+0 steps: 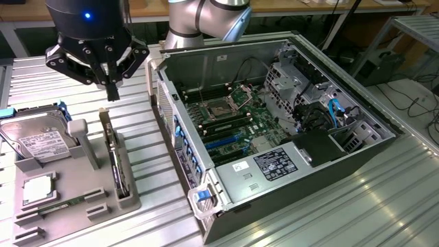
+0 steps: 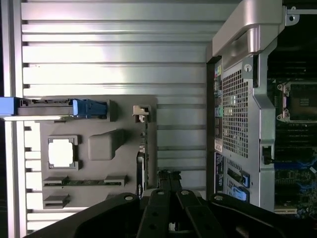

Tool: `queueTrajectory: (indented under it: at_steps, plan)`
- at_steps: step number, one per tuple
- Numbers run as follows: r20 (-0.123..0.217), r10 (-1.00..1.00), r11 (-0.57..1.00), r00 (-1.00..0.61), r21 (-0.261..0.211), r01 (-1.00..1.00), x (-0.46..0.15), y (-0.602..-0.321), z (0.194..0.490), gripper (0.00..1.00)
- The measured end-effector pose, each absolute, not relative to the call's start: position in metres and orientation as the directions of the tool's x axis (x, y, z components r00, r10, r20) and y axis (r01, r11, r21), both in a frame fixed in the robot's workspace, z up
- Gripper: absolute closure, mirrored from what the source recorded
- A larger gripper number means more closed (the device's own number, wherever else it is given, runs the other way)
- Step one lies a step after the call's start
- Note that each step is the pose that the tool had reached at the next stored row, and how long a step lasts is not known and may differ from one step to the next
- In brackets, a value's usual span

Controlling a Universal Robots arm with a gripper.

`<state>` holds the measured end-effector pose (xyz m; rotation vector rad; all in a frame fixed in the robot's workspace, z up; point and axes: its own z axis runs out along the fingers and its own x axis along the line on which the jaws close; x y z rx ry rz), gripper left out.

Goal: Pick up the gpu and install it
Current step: 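Reach for the gpu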

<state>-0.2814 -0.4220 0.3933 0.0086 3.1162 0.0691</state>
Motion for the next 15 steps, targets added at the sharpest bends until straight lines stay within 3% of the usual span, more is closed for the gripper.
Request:
queueTrajectory:
  at_steps: [15]
  plan:
    - [-0.024, 0.001, 0.999, -1.0, 0.044, 0.0, -0.294, -0.44, 0.393, 0.89]
